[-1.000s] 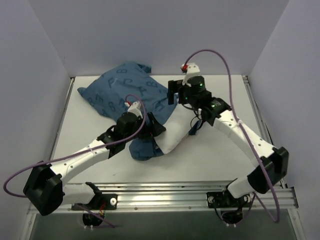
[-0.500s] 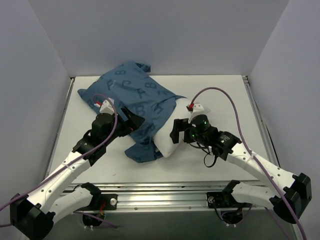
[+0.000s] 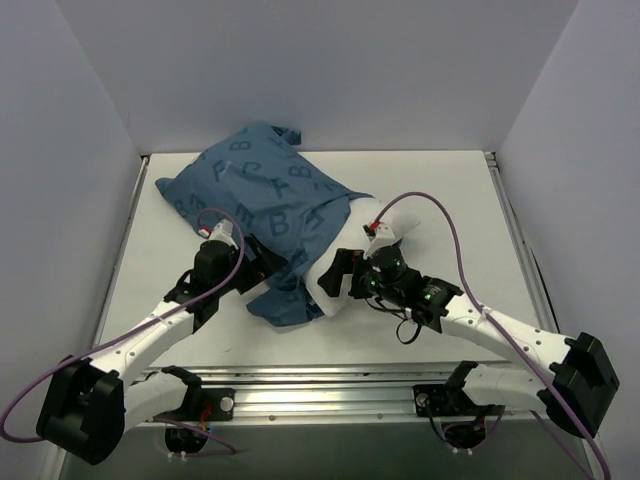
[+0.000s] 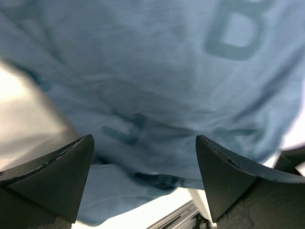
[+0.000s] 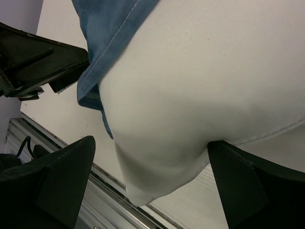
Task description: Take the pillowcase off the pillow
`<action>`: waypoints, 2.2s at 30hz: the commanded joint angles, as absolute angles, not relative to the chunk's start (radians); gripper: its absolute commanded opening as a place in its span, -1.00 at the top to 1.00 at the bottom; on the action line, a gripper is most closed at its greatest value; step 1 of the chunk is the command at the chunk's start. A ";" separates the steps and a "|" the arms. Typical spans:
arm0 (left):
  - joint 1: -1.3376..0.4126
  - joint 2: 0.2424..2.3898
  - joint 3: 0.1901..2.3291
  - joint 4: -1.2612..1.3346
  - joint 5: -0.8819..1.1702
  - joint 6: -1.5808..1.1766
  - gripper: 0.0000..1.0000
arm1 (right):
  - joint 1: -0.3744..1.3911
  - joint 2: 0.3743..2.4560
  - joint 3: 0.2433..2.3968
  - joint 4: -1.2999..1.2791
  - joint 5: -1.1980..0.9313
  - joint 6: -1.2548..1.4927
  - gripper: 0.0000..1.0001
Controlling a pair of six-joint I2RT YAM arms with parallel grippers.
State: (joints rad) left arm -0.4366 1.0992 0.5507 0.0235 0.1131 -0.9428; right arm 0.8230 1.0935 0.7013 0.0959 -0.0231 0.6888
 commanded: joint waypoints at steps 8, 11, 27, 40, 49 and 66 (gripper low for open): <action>-0.442 1.016 0.492 0.255 0.230 -0.937 -0.93 | 0.830 1.207 0.667 0.268 -0.003 0.692 0.53; -0.471 0.996 0.498 0.250 0.235 -0.916 -0.93 | 0.830 1.207 0.667 0.268 -0.003 0.681 1.00; -0.747 1.149 0.722 0.011 -0.284 -0.554 -0.18 | 0.831 1.174 0.696 0.218 0.025 0.649 1.00; -0.639 1.232 0.756 -0.214 -0.718 -0.774 0.95 | 0.818 0.872 0.934 -0.181 0.162 0.537 1.00; -0.451 1.327 0.738 -0.261 -0.743 -0.943 0.95 | 0.804 0.709 1.134 -0.463 0.218 0.511 1.00; -0.477 1.249 0.824 -0.212 -0.471 -0.816 0.04 | 0.802 0.817 0.934 -0.407 0.168 0.483 0.43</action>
